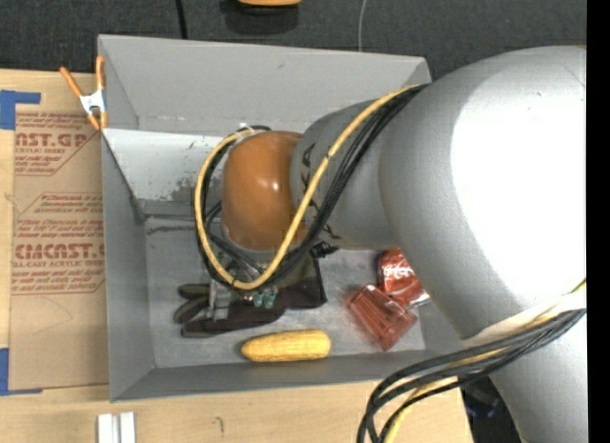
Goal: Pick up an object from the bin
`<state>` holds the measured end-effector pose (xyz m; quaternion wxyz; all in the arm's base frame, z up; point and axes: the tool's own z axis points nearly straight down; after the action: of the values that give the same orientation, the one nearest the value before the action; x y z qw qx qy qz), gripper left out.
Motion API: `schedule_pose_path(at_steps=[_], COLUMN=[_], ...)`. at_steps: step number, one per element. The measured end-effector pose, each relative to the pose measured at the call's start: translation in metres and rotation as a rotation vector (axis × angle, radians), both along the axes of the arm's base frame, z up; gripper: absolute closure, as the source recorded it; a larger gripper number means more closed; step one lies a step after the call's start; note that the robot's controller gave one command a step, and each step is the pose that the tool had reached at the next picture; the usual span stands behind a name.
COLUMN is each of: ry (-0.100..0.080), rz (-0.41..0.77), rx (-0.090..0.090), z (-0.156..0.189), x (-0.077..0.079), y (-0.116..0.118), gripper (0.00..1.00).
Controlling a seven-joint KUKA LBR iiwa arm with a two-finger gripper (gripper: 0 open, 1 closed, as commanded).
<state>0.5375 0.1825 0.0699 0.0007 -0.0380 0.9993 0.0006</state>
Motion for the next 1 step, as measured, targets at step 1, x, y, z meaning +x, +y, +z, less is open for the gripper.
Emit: schedule_pose_path(at_steps=[1], ry=[0.0], rz=[0.0], rx=[0.0], z=[0.0], x=[0.0], y=[0.0], gripper=[1.0])
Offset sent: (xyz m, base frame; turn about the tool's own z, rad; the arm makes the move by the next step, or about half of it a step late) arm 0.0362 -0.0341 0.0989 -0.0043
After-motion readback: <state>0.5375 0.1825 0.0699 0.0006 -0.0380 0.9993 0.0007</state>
